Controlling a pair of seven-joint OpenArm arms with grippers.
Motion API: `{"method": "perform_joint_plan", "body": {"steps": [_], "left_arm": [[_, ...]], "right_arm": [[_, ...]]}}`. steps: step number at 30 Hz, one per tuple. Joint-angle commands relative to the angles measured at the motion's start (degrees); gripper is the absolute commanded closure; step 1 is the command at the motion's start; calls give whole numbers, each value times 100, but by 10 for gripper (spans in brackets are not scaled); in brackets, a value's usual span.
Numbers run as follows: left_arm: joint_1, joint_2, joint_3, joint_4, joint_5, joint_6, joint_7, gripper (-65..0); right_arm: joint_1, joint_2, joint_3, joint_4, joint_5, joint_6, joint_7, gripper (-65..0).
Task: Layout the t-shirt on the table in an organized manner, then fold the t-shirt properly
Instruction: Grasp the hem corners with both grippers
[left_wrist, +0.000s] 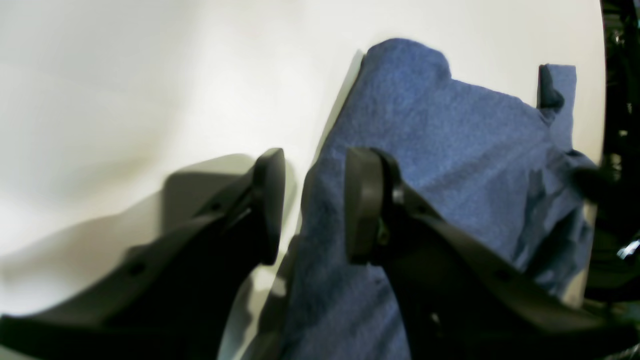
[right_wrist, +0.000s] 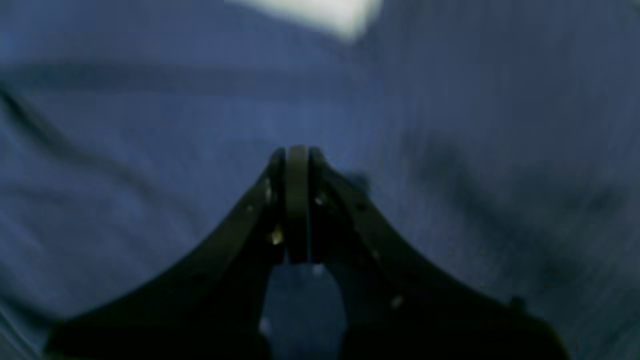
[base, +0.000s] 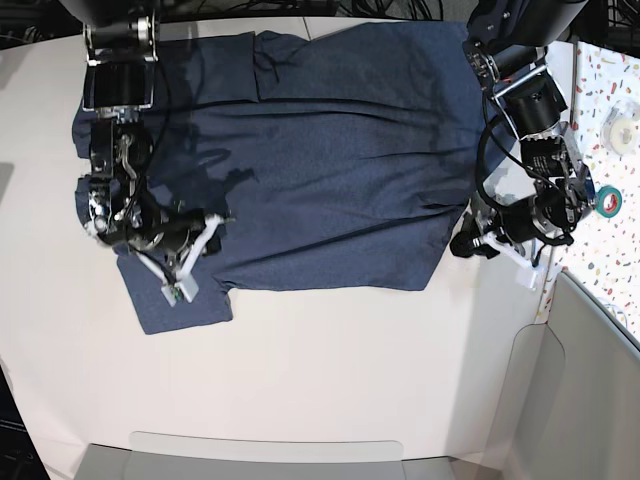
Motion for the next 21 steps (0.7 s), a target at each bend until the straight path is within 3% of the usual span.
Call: {"method": "perform_joint_plan", "body": {"steps": [1, 12, 21], "left_arm": [[-105, -101, -7, 32, -70, -12, -63, -202], [97, -22, -7, -3, -105, -12, -10, -214], [62, 408, 10, -3, -87, -12, 280, -215]], "right_arm": [[115, 47, -17, 129, 131, 4, 144, 0], [-500, 311, -26, 85, 122, 4, 144, 0], [-571, 311, -26, 76, 122, 12, 136, 0]]}}
